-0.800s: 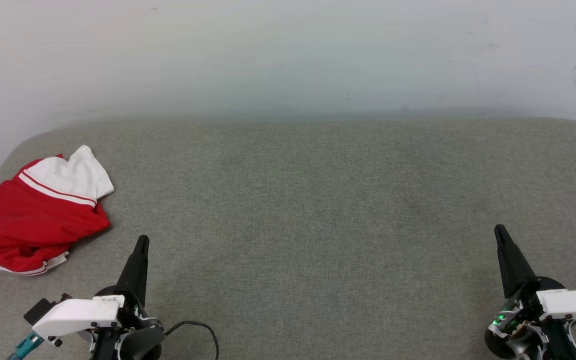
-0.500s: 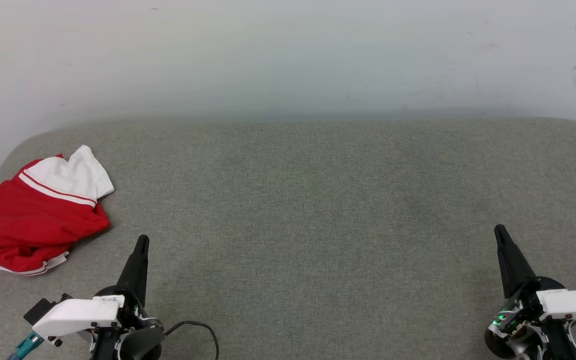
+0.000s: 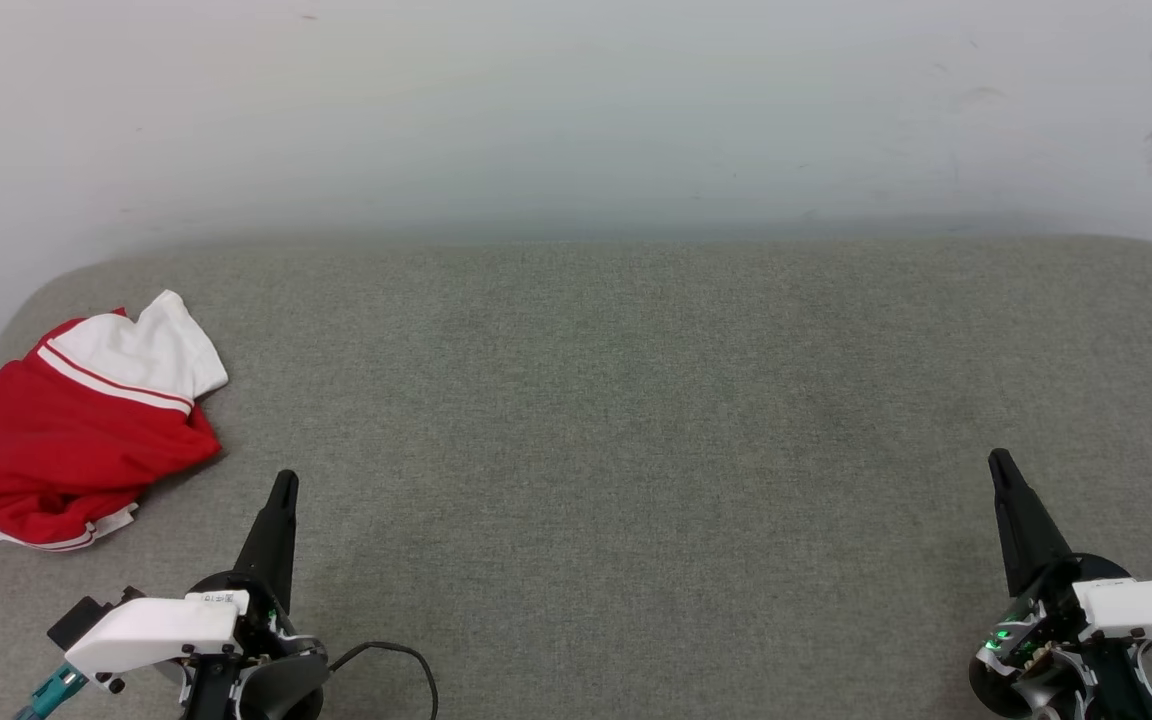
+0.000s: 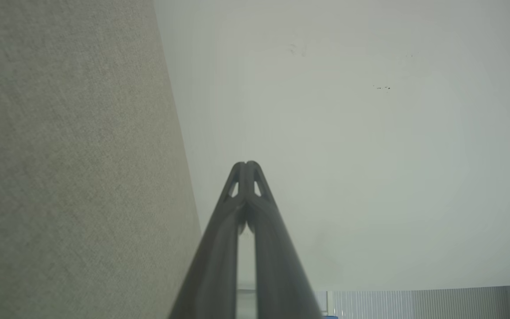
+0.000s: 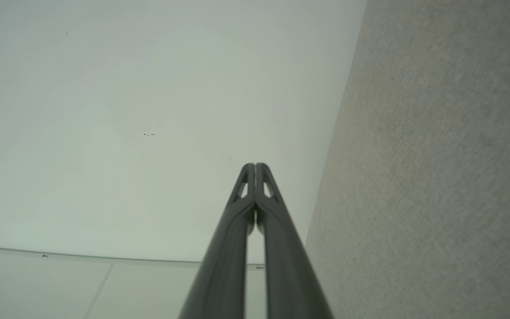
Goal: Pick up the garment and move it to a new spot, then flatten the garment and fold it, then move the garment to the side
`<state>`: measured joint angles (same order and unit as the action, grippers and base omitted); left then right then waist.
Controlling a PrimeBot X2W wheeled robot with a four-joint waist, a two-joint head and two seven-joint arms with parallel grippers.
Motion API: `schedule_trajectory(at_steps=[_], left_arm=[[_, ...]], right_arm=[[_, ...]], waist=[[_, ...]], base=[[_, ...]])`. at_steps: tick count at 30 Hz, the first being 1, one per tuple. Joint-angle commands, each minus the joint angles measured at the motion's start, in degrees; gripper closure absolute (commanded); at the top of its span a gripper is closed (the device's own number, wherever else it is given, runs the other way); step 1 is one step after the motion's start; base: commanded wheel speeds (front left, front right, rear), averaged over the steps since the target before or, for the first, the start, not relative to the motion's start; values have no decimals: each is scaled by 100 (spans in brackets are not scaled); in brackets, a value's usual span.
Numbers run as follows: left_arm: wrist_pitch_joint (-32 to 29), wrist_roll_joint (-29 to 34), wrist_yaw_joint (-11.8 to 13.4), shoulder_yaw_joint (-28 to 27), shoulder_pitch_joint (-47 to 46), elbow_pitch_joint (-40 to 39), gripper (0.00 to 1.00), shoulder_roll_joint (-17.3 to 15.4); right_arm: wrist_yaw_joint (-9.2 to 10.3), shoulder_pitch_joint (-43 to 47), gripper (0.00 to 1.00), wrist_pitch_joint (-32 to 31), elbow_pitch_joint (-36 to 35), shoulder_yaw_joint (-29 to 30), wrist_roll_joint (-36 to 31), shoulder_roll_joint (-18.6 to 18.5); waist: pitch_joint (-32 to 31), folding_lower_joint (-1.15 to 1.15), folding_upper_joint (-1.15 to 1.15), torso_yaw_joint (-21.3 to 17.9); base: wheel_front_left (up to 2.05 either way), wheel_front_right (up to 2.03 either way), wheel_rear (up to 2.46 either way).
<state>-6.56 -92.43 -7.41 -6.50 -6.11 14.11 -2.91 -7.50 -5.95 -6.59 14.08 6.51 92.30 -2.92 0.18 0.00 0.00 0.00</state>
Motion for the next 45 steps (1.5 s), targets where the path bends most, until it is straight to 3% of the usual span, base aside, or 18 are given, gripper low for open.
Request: schedule_trajectory(at_steps=[1, 4, 5, 13, 25, 33, 45], left_arm=[[-8, 5, -26, -14, -35, -10, 100, 8], [-8, 6, -26, -14, -35, -10, 100, 8], [2, 1, 1, 1, 0, 1, 0, 0], [152, 46, 7, 110, 182, 121, 0, 13], [531, 372, 3, 168, 346, 70, 0, 11], [723, 924, 1, -98, 378, 14, 0, 9], [980, 1848, -2, -368, 450, -344, 0, 7]], right_arm=[[2, -72, 100, -3, 1, -3, 22, 9], [2, -72, 100, -3, 1, -3, 22, 9], [0, 1, 0, 2, 1, 0, -3, 0], [1, 198, 0, 150, 147, -63, -175, 3], [1, 280, 0, 531, 122, -84, -1016, 3], [1, 303, 0, 724, -25, -112, -1828, 3], [1, 363, 0, 980, -483, -163, -3651, 3]], waist=[[0, 0, 0, 0], [0, 0, 0, 0], [0, 0, 0, 0], [-8, 0, 0, -5], [-36, 0, 0, -17], [-58, 0, 0, -20], [-79, 0, 0, -13]], base=[[0, 0, 0], [0, 0, 0], [0, 0, 0], [0, 0, 0], [0, 0, 0], [0, 0, 0], [0, 0, 0]])
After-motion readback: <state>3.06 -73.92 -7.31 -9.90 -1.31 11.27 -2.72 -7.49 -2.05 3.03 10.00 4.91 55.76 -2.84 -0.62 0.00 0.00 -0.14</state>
